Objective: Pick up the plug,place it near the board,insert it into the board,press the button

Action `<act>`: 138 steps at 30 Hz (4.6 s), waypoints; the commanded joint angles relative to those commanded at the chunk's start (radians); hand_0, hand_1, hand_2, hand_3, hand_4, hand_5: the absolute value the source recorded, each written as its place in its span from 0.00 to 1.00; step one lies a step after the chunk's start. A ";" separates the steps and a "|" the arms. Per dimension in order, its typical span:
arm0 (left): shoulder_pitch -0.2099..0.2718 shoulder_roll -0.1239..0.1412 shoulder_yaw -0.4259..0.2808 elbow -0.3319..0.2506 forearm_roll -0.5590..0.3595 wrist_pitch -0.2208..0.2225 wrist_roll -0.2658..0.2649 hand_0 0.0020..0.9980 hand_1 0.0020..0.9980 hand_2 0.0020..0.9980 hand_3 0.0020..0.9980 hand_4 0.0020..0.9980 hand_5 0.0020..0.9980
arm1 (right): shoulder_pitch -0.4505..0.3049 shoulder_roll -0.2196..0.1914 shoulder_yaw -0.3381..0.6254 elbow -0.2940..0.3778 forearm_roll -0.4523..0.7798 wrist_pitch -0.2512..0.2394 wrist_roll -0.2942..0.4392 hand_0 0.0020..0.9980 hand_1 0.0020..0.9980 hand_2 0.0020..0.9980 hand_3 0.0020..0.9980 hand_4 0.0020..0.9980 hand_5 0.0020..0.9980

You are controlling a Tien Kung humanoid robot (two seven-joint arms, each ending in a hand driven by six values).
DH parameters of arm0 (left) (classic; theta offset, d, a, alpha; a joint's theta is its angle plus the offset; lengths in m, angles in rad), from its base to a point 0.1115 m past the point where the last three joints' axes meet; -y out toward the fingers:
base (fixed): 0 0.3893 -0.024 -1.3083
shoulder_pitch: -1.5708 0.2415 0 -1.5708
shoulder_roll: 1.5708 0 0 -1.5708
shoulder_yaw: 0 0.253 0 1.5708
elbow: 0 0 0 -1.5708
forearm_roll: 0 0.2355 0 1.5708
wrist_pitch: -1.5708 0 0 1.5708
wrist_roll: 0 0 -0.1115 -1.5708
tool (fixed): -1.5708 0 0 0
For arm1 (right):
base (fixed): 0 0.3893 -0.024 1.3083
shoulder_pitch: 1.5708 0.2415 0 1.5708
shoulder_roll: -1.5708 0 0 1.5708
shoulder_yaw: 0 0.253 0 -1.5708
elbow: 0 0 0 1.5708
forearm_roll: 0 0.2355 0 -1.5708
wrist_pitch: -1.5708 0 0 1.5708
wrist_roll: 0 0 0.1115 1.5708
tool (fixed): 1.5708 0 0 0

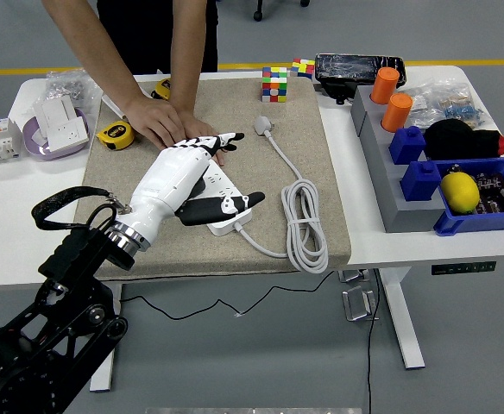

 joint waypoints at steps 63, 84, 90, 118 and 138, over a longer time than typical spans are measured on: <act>-0.171 -0.040 0.062 0.457 0.014 -0.258 0.048 0.15 0.06 0.15 0.81 0.56 0.00 | 0.008 -0.002 -0.009 0.001 0.005 -0.001 0.002 0.81 0.77 0.75 0.78 1.00 1.00; -0.175 -0.034 0.051 0.432 0.014 -0.256 0.044 0.15 0.06 0.15 0.79 0.57 0.00 | 0.007 0.000 -0.004 0.000 0.005 -0.003 0.003 0.81 0.77 0.75 0.78 1.00 1.00; -0.161 -0.031 0.026 0.352 0.014 -0.250 0.045 0.15 0.06 0.15 0.78 0.56 0.00 | 0.006 0.001 -0.003 0.000 0.005 -0.004 0.003 0.81 0.77 0.75 0.78 1.00 1.00; 0.091 -0.091 -0.238 0.040 -0.614 -0.075 -0.134 1.00 1.00 1.00 1.00 1.00 0.68 | -0.005 0.006 -0.008 0.000 0.005 -0.005 0.002 0.81 0.77 0.75 0.78 1.00 1.00; 0.020 -0.038 -0.162 0.086 -0.409 -0.076 -0.107 0.33 0.41 0.40 0.90 0.70 0.09 | -0.001 0.004 -0.006 0.000 0.008 -0.005 0.002 0.81 0.77 0.75 0.78 1.00 1.00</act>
